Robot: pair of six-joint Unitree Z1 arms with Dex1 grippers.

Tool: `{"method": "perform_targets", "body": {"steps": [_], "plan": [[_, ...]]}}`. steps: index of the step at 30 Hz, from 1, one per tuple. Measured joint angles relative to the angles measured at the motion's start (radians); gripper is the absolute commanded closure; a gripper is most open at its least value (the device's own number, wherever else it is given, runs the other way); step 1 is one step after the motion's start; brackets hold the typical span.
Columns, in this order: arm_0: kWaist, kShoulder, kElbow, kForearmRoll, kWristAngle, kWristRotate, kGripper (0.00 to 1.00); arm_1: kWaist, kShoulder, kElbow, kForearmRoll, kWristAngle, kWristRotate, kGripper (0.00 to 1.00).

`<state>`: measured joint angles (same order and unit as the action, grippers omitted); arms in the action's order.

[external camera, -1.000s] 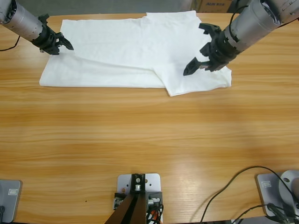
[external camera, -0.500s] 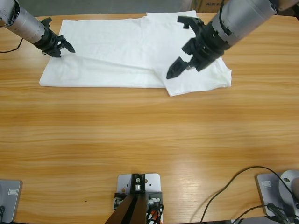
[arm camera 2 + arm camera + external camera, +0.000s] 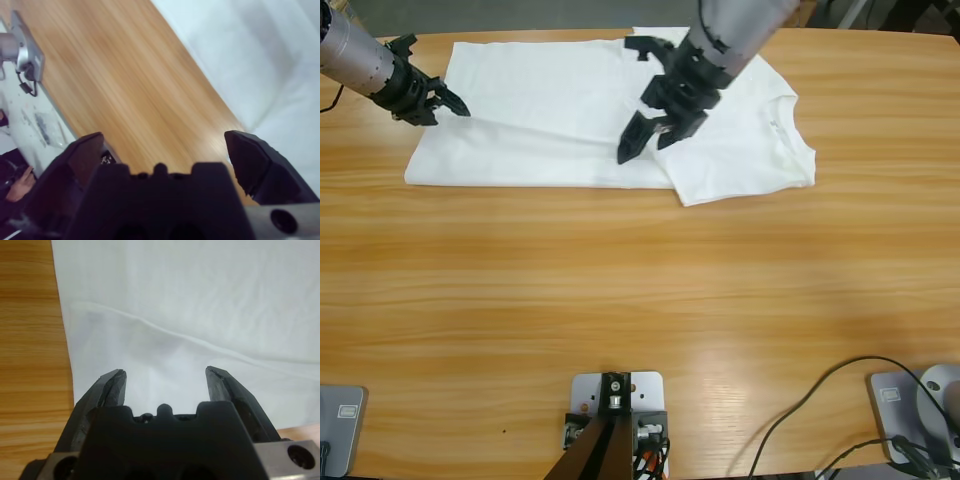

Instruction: Fold clothes

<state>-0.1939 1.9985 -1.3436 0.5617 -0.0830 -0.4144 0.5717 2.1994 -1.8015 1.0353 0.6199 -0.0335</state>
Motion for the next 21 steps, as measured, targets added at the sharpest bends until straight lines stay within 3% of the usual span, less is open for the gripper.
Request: {"method": "perform_targets", "body": {"steps": [21], "plan": [[0.009,0.000,0.000,0.000,0.000,0.020,0.387,0.036,0.290,-0.409,0.261,0.029,-0.082,0.000]]}}
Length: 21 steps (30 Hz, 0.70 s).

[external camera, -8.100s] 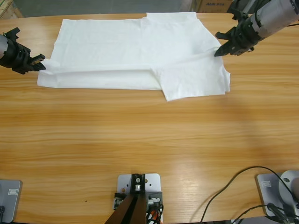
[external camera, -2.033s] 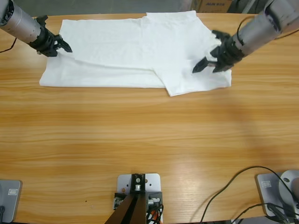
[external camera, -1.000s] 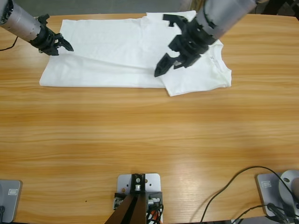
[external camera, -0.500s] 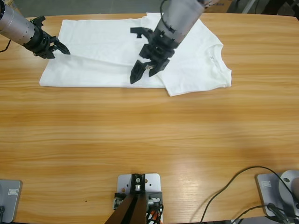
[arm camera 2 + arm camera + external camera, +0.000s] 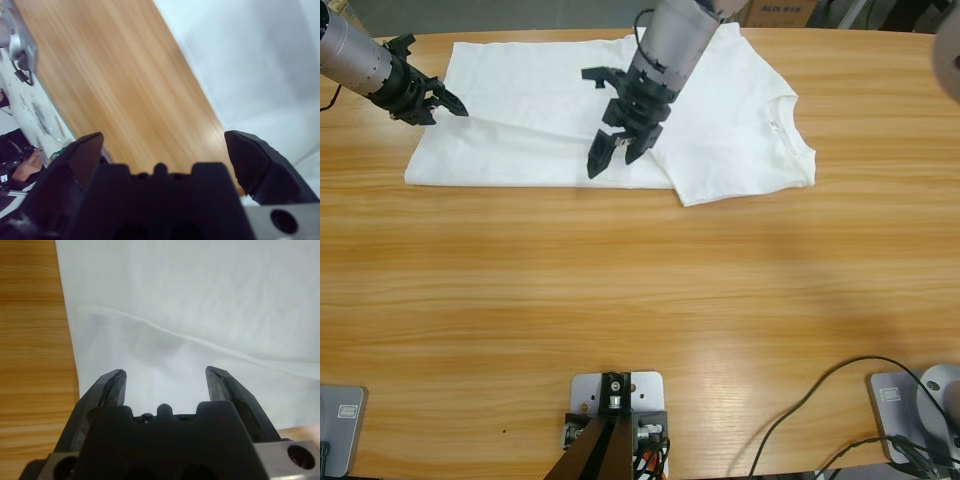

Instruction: Fold clothes

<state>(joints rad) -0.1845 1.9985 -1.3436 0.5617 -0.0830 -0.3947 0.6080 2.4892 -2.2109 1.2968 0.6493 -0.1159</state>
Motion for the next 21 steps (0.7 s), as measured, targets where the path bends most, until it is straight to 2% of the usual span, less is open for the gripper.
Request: {"method": "perform_targets", "body": {"steps": [8,21], "plan": [[0.007,0.000,0.000,0.000,0.000,0.007,0.386,-0.049,0.045,-0.023,0.019,-0.002,-0.003,0.000],[0.012,0.000,0.001,0.000,0.000,0.010,0.386,-0.058,0.127,-0.205,0.124,-0.003,-0.003,0.000]]}}
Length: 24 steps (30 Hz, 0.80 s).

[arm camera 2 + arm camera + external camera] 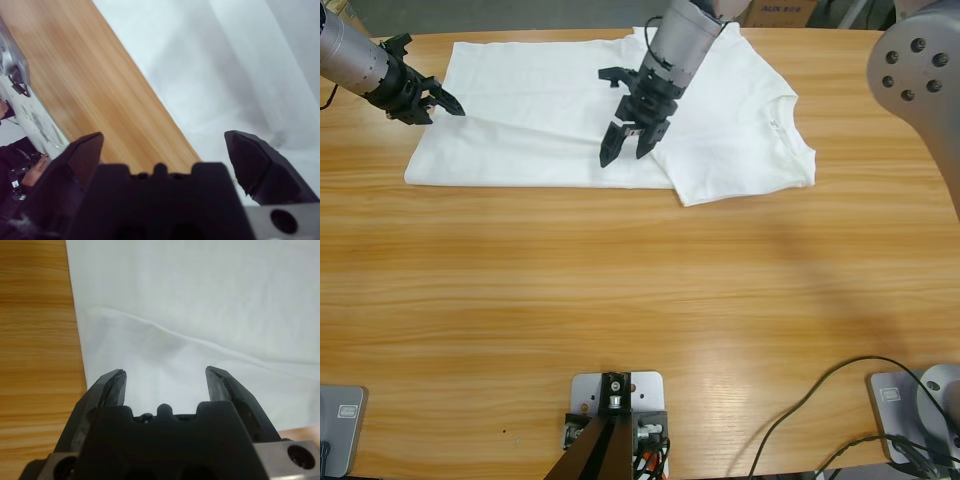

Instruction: Fold clothes

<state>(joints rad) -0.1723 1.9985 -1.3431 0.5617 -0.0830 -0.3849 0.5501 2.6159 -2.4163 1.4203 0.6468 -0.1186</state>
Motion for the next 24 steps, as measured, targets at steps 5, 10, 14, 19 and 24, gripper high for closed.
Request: {"method": "perform_targets", "body": {"steps": [5,10,14,19,24], "plan": [[0.000,0.000,0.000,0.000,0.000,0.000,0.386,0.000,0.005,-0.016,0.000,0.000,-0.001,0.000],[0.000,0.000,0.000,0.000,0.000,0.001,0.386,0.000,0.012,-0.036,0.012,0.000,-0.001,0.000],[0.000,0.000,0.000,0.000,0.000,0.001,0.386,0.000,0.015,-0.045,0.016,-0.008,-0.001,0.000],[0.000,0.000,0.000,0.000,0.000,0.001,0.386,0.000,0.015,-0.062,0.018,-0.027,-0.001,0.000],[0.000,0.000,0.000,0.000,0.000,0.001,0.386,0.000,0.018,-0.068,0.021,-0.044,-0.001,0.000]]}}
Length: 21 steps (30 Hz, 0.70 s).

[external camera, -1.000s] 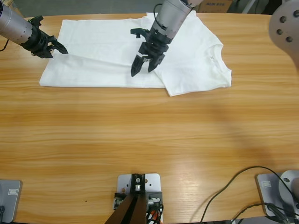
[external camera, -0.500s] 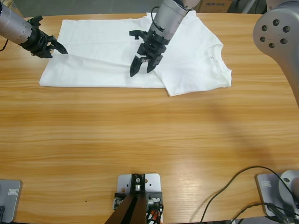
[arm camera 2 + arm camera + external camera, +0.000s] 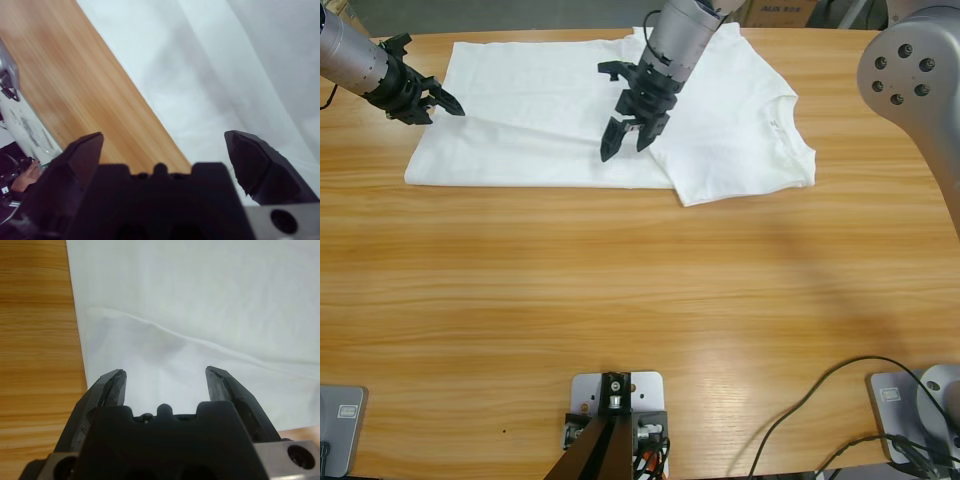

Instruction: Fold clothes

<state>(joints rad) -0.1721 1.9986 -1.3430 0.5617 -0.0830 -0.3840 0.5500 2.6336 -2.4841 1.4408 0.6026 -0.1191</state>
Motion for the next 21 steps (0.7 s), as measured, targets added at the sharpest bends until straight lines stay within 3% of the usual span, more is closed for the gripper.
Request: {"method": "perform_targets", "body": {"steps": [21], "plan": [[0.001,0.000,0.000,0.000,0.000,0.000,0.386,0.008,0.030,-0.043,0.005,-0.097,0.032,0.000]]}}
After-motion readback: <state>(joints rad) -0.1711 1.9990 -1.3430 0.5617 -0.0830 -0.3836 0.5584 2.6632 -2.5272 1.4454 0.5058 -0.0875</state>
